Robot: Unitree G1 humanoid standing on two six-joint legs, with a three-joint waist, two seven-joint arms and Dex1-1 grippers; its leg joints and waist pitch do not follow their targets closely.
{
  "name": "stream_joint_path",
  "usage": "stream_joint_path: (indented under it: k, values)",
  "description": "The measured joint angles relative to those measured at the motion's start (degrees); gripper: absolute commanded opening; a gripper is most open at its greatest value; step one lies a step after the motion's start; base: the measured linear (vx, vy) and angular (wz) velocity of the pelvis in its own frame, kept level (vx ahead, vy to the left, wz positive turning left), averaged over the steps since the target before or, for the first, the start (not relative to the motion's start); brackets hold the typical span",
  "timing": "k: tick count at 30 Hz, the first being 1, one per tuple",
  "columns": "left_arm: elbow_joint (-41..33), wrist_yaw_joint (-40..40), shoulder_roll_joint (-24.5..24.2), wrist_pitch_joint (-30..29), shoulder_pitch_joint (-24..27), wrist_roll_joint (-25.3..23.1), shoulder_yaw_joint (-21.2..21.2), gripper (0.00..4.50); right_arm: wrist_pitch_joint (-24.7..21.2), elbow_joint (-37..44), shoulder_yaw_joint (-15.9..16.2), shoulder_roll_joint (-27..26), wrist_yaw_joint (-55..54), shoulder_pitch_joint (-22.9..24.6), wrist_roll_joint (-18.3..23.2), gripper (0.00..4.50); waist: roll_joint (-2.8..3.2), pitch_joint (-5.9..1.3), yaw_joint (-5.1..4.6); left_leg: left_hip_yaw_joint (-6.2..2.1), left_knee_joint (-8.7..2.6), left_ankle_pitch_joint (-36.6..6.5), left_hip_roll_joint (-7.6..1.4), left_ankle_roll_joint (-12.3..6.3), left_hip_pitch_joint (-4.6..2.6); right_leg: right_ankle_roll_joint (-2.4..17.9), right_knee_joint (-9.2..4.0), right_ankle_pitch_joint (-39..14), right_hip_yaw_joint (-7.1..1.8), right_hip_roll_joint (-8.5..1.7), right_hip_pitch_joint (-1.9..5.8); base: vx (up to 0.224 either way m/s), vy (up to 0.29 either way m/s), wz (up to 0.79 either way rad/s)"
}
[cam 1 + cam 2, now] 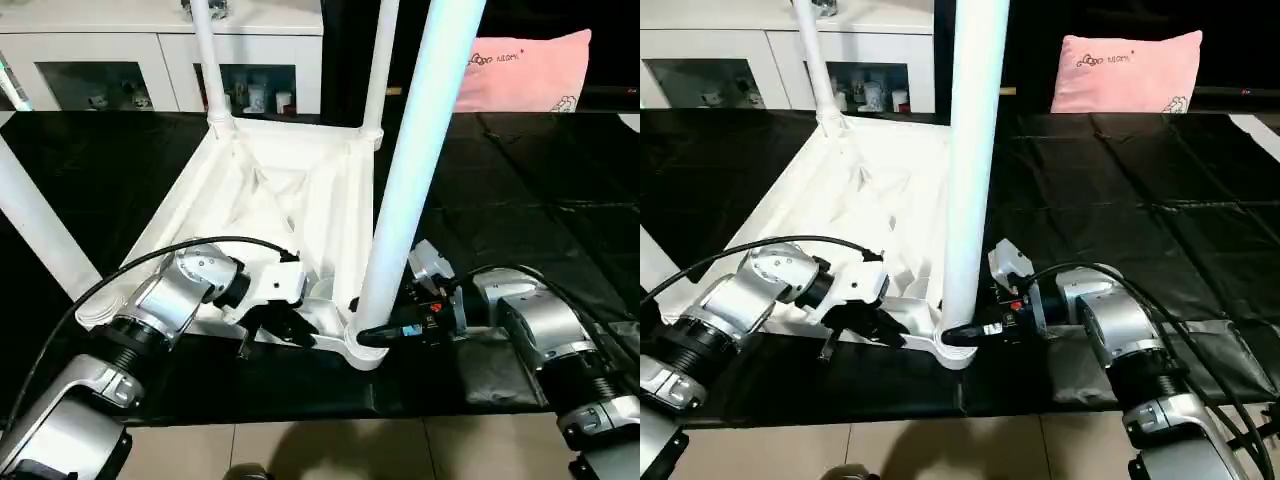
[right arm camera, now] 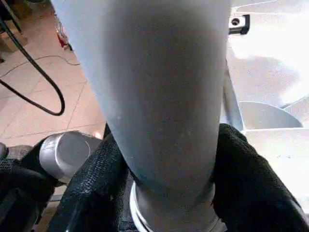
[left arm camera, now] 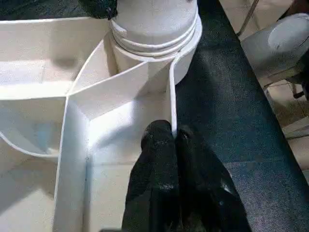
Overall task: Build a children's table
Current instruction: Rotate leg to tighten
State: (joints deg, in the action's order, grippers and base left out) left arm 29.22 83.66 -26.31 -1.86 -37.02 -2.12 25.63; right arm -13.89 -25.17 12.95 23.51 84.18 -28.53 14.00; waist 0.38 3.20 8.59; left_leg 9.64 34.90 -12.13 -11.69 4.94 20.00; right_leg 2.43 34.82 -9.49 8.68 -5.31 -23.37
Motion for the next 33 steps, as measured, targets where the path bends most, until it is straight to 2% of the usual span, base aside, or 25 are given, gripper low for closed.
stream_joint_path:
  k: [7, 8, 11, 14, 16, 20, 24, 25, 33]
  values:
    - [0.4, -7.15, 1.24, -6.28, 0.03, -0.77, -2.51, 0.0, -0.73, 1.49, -3.59, -4.21, -12.46, 1.98, -0.96, 2.08, 0.0, -0.02, -0.79, 0.0, 0.04, 0.22, -0.03, 0.13, -0.15, 0.06, 0.12, 0.04, 0.01, 0.02, 0.03, 0.0, 0.0, 0.0]
    - [0.44, -9.06, 1.87, -7.95, 0.07, -1.04, -3.3, 0.0, -0.76, 1.59, -4.35, -5.41, -15.6, 2.32, -1.43, 2.07, -0.01, -0.03, -1.21, 0.0, 0.03, 0.24, -0.03, 0.16, -0.2, 0.06, 0.11, 0.04, 0.0, 0.03, 0.04, 0.0, 0.0, 0.0]
    - [0.31, -15.8, 4.51, -13.52, 0.08, -1.76, -5.61, 0.0, -1.37, 1.62, -7.24, -9.86, -27.95, 2.72, -3.26, 2.03, -0.02, -0.03, -3.32, 0.0, 0.02, 0.27, -0.05, 0.22, -0.25, 0.05, 0.1, 0.05, 0.02, 0.05, 0.04, 0.0, 0.0, 0.0]
    - [-0.91, -20.35, 7.01, -18.04, 0.3, -2.02, -6.8, 0.0, -2.02, 1.99, -8.74, -12.36, -35.95, 2.68, -4.76, 2.01, -0.04, -0.04, -4.25, 0.0, -0.05, 0.26, -0.05, 0.22, -0.28, 0.06, 0.09, 0.05, 0.03, 0.07, 0.04, 0.0, 0.0, 0.0]
    - [-1.35, -25.69, 9.61, -21.49, 0.53, -2.3, -8.46, 0.0, -3.1, 1.72, -10.26, -15.84, -43.99, 1.81, -6.76, 2.0, -0.04, -0.08, -4.72, 0.0, -0.17, 0.27, -0.06, 0.23, -0.37, 0.08, 0.1, 0.07, 0.04, 0.1, 0.06, 0.0, 0.0, 0.0]
    - [-1.42, -33.05, 14.2, -25.29, 0.53, -2.71, -10.25, 0.0, -3.59, 0.2, -10.81, -19.12, -55.25, -0.29, -10.04, 2.0, -0.02, -0.1, -5.03, 0.02, -0.31, 0.26, -0.03, 0.23, -0.35, 0.08, -0.06, 0.06, 0.04, 0.1, 0.07, 0.0, 0.0, 0.0]
    - [-2.15, -36.1, 15.76, -27.12, 0.53, -3.39, -10.59, 0.0, -3.62, -0.64, -10.96, -21.12, -60.69, -1.18, -11.63, 2.0, -0.03, -0.1, -5.12, 0.02, -0.4, 0.26, -0.02, 0.22, -0.36, 0.08, -0.14, 0.06, 0.04, 0.1, 0.08, 0.0, 0.0, 0.0]
    - [-2.16, -36.24, 15.76, -27.13, 0.53, -3.41, -10.58, 0.0, -3.61, -0.71, -11.07, -21.22, -60.74, -1.23, -11.63, 2.52, -0.03, -0.1, -5.12, 0.02, -0.41, 0.26, -0.02, 0.22, -0.36, 0.08, -0.15, 0.06, 0.04, 0.1, 0.08, 0.0, 0.0, 0.0]
    - [-3.04, -34.98, 14.82, -26.12, 0.53, -3.83, -9.51, 0.0, -4.62, 1.32, -11.14, -20.48, -57.5, -0.13, -11.18, 3.18, -0.03, -0.1, -5.02, 0.02, -0.5, 0.24, -0.02, 0.18, -0.24, 0.09, -0.32, 0.07, 0.07, 0.1, 0.07, 0.0, 0.0, 0.0]
